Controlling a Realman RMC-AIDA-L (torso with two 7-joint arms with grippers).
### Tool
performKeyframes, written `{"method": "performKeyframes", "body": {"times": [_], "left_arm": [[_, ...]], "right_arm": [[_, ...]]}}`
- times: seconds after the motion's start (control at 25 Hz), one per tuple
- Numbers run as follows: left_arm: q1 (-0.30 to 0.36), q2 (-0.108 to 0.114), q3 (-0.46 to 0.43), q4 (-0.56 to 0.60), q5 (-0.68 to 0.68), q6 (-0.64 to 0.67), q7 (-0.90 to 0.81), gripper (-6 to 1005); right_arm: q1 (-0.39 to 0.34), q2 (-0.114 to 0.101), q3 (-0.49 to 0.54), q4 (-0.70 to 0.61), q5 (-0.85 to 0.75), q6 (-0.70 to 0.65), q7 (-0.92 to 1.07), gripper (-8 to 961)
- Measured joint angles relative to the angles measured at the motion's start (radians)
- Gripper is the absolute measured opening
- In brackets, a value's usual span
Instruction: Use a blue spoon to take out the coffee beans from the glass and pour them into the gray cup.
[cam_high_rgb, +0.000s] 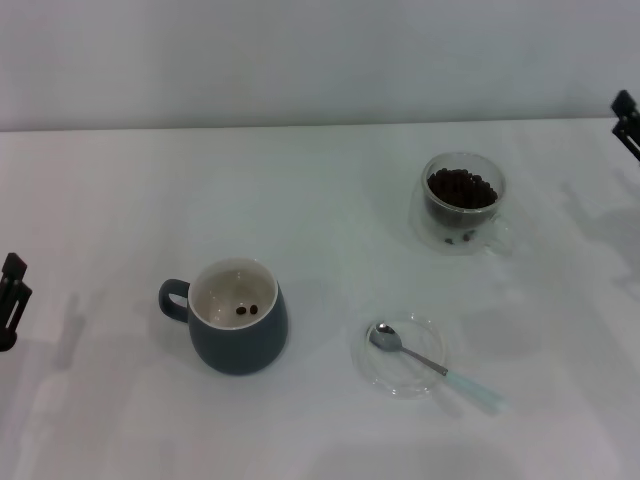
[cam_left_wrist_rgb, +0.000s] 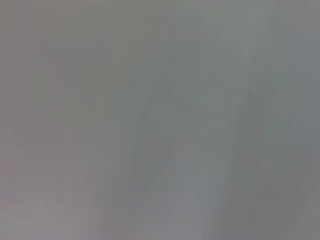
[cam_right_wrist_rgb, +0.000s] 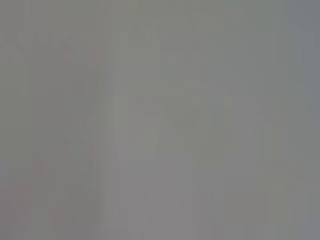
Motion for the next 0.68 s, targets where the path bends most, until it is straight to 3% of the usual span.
{"method": "performKeyframes", "body": {"times": [0.28, 0.68], "left_arm": [[-0.011, 0.001, 0.0, -0.003, 0.0, 0.0, 0.001, 701], [-0.034, -0.001, 0.0, 0.001, 0.0, 0.0, 0.002, 701]], "right_arm": [[0.004, 0.009, 0.001, 0.087, 0.094, 0.017, -0.129, 874], [0.001, 0.012, 0.015, 0.117, 0.117, 0.122, -0.129, 868]]}}
